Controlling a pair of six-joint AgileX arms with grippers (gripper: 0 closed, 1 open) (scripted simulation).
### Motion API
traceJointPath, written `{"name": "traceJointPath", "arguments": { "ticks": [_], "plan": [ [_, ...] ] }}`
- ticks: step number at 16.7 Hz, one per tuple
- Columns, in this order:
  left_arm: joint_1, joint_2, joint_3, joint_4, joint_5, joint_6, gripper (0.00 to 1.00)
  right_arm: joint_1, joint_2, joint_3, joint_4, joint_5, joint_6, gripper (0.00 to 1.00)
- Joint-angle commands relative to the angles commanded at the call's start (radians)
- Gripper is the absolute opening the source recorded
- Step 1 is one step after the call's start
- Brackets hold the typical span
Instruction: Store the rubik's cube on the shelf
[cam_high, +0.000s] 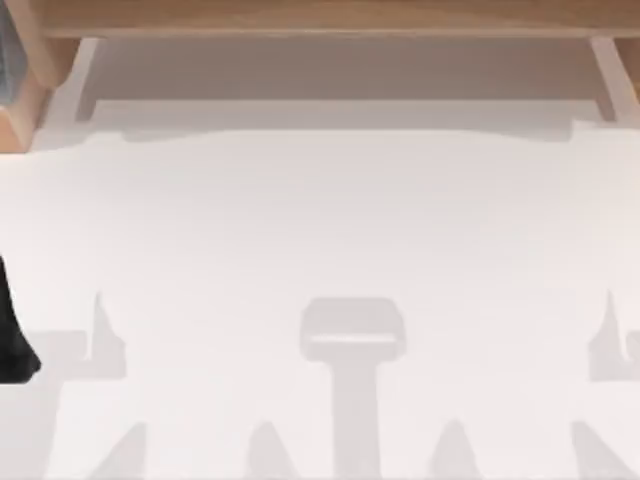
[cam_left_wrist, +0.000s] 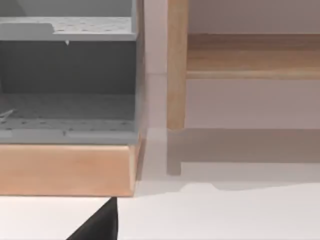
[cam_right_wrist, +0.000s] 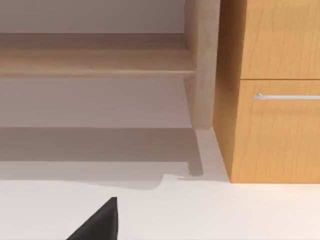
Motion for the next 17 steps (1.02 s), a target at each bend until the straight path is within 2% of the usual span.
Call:
{"name": "traceJointPath", "arguments": {
  "ticks": [4,7,11,17],
  "plan": [
    [0.0,0.0,0.0,0.0,0.0,0.0,1.0,-0.005,0.03,0.021,0.023,-0.01,-0.028,1.0],
    [0.0,0.0,0.0,0.0,0.0,0.0,1.0,-0.03,0.154,0.099,0.108,-0.043,-0.132,1.0],
    [0.0,0.0,0.0,0.0,0.0,0.0,1.0,-0.094,0.46,0.258,0.283,-0.106,-0.358,1.0],
    [0.0,0.0,0.0,0.0,0.0,0.0,1.0,-0.227,1.107,0.557,0.612,-0.217,-0.789,1.0]
  ]
}}
